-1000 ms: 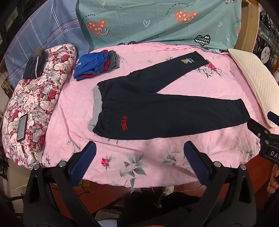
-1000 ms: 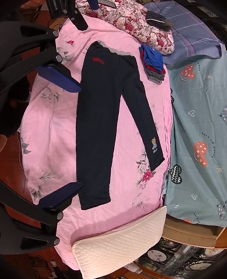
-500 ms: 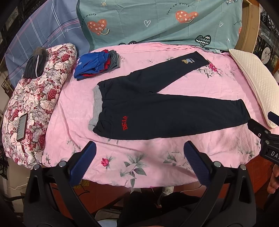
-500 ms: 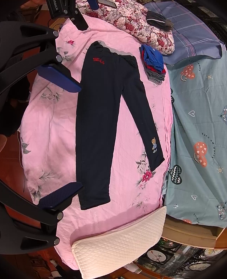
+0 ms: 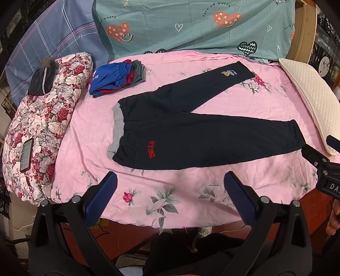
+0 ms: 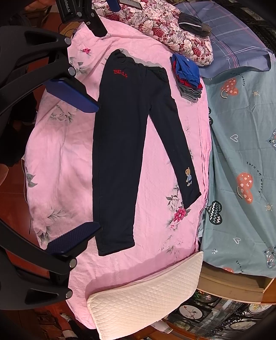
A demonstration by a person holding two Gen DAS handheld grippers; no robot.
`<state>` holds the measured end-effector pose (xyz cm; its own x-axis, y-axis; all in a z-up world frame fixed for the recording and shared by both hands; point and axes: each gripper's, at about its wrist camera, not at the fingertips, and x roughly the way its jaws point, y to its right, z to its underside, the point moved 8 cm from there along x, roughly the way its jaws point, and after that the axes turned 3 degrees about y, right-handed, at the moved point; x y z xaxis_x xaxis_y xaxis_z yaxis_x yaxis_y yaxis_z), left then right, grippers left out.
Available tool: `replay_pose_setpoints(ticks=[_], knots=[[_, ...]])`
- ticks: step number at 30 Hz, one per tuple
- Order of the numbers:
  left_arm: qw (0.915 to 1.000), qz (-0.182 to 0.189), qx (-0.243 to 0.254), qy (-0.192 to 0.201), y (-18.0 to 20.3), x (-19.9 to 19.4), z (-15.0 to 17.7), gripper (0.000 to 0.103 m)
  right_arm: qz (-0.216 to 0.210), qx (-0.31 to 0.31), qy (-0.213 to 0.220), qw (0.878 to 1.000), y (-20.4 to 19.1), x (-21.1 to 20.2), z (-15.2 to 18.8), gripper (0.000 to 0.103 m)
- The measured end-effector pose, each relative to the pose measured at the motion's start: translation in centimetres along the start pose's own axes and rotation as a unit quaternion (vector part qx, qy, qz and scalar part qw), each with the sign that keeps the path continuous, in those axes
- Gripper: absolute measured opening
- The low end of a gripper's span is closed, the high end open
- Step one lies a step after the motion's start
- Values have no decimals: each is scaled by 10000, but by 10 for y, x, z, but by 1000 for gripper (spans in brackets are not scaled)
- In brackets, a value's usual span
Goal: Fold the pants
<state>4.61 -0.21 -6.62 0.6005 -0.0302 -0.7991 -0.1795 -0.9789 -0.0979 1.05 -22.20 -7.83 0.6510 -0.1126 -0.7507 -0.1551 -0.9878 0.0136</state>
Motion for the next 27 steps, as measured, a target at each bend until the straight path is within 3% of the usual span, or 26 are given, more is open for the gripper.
replay_pose_setpoints(ticks=[27], knots=[[10000,-14,5,-30,0,5,2,101,-21,16,-37,10000,1,2,0,102]])
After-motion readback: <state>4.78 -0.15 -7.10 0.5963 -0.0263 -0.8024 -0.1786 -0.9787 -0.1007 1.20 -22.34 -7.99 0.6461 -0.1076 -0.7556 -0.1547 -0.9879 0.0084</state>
